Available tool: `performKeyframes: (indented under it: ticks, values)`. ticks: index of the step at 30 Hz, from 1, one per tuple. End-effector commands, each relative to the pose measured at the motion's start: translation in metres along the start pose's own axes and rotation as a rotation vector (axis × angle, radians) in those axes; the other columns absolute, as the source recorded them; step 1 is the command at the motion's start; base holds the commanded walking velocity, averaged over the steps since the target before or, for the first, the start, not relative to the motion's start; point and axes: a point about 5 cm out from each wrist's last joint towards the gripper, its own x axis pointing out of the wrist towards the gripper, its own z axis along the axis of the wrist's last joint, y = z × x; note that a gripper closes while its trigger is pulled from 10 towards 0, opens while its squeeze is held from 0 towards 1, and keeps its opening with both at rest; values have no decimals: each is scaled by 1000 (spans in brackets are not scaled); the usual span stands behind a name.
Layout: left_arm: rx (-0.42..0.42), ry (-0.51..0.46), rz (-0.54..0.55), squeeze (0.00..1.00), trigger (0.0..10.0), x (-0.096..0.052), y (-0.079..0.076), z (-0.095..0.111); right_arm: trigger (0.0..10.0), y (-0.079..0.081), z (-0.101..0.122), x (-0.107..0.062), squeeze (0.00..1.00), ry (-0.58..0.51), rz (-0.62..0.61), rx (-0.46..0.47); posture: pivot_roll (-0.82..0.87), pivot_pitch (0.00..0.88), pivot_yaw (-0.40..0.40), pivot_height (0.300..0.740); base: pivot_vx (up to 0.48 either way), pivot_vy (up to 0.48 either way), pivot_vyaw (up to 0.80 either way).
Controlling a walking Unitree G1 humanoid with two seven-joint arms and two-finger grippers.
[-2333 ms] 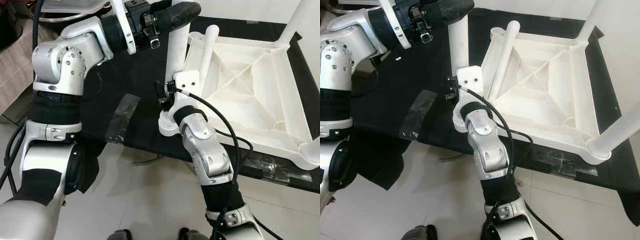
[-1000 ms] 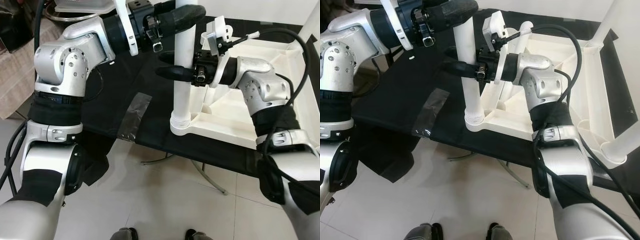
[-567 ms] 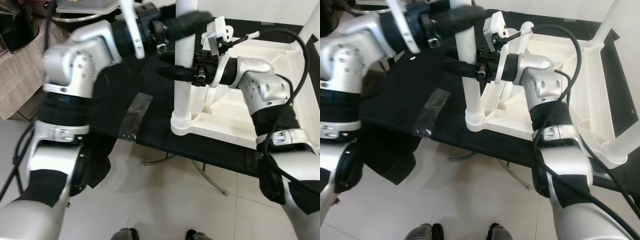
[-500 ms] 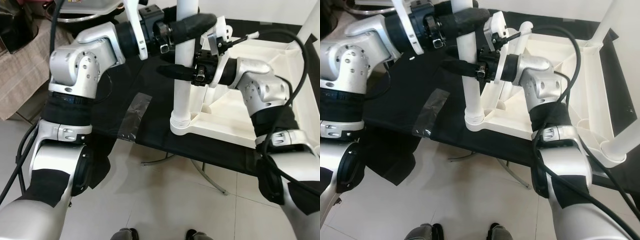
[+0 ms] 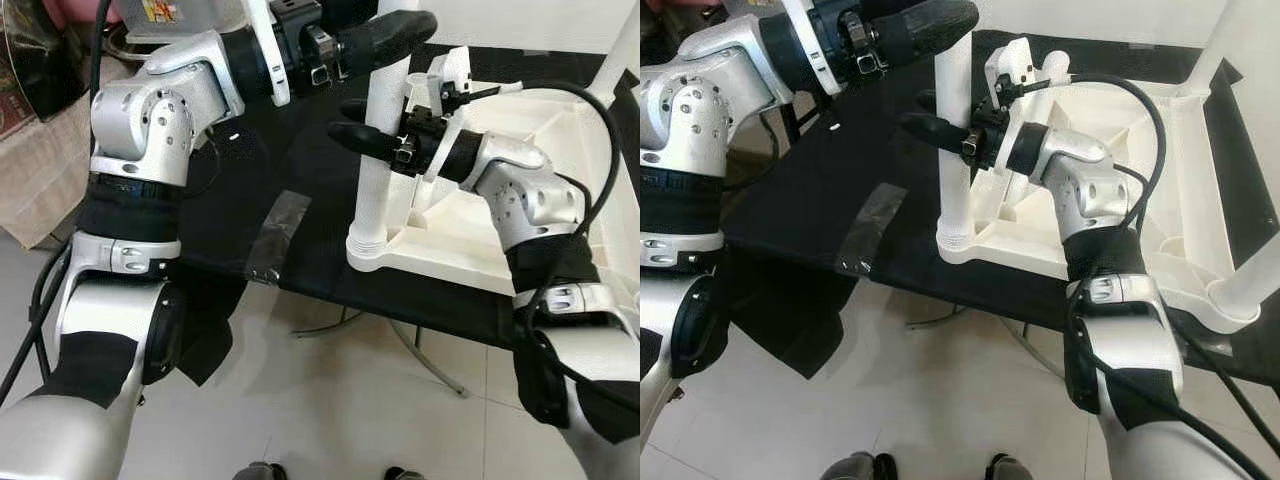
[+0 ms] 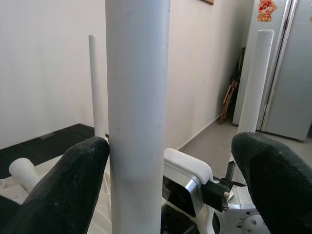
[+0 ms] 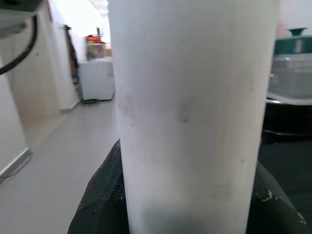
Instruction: Building children table
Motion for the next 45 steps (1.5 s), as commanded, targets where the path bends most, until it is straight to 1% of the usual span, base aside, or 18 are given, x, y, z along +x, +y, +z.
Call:
performKeyframes:
  ticks: [1, 3, 4, 5, 6, 8, 9, 10, 11, 12, 13, 14, 21, 27, 31, 38, 41, 45]
  values:
    - [26, -7, 9, 0, 10000, -6, 2, 6, 0, 2, -21, 1, 0, 53, -33, 75, 3, 176, 91, 740, 0, 0, 0]
    - [26, -8, 12, 0, 10000, -7, 2, 6, 0, -1, -24, 2, 0, 91, -122, 83, -3, 181, 83, 740, 0, 0, 0]
    - [26, -8, 12, 0, 10000, -7, 2, 6, 0, -1, -24, 2, 0, 91, -122, 83, -3, 181, 83, 740, 0, 0, 0]
    - [26, -7, 16, 0, 10000, -8, 3, 6, 0, -2, -30, 2, 0, 133, -225, 71, -3, 184, 73, 740, 0, 0, 0]
    - [26, -6, 23, 0, 10000, -10, 3, 6, 0, -7, -41, -2, 0, 174, -568, 43, -2, 188, 63, 740, 0, 0, 0]
    - [26, -6, 23, 0, 10000, -10, 3, 6, 0, -7, -41, -2, 0, 174, -568, 43, -2, 188, 63, 740, 0, 0, 0]
    - [24, -3, 26, 0, 10000, -13, 3, 6, 0, 13, -49, 1, 0, 140, -745, 40, 1, 203, 67, 740, 0, 0, 0]
    - [24, -3, 26, 0, 10000, -13, 3, 6, 0, 13, -49, 1, 0, 140, -745, 40, 1, 203, 67, 740, 0, 0, 0]
    - [23, 3, 29, 0, 10000, -15, 4, 5, 0, 36, -53, 8, 0, 120, -754, 42, -3, 213, 70, 740, 0, 0, 0]
    - [22, 8, 31, 0, 10000, -16, 4, 4, 0, 53, -53, 13, 0, 102, -751, 51, -10, 211, 73, 740, 0, 0, 0]
    - [22, 8, 31, 0, 10000, -16, 4, 4, 0, 53, -53, 13, 0, 102, -751, 51, -10, 211, 73, 740, 0, 0, 0]
    - [18, 13, 28, 0, 10000, -16, 5, 3, 0, 64, -55, 18, 0, 92, -764, 54, -7, 205, 77, 740, 0, 0, 0]
    - [21, 18, 1, 0, 10000, -11, 2, 3, 0, 62, -51, 23, 0, 67, -822, 85, -2, 200, 81, 740, 0, 0, 0]
    - [14, 15, -7, 0, 10000, -11, 0, 3, 0, 70, -47, 22, 0, 77, -874, 92, -5, 202, 81, 740, 0, 0, 0]
    - [7, 23, -18, 0, 10000, -11, -1, 1, 0, 72, -47, 22, 0, 84, -867, 90, -5, 201, 83, 740, 0, 0, 0]
    - [-11, 93, -57, 0, 10000, -7, -5, -6, 0, 74, -47, 24, 0, 77, -851, 85, -1, 196, 86, 740, 0, 0, 0]
    - [-8, 150, -36, 0, 10000, -1, -1, -14, 0, 76, -45, 28, 0, 66, -831, 90, 1, 190, 86, 740, 0, 0, 0]
    - [-7, 165, -15, 0, 10000, 8, 3, -15, 0, 81, -42, 33, 0, 55, -802, 91, -4, 188, 89, 740, 0, 0, 0]
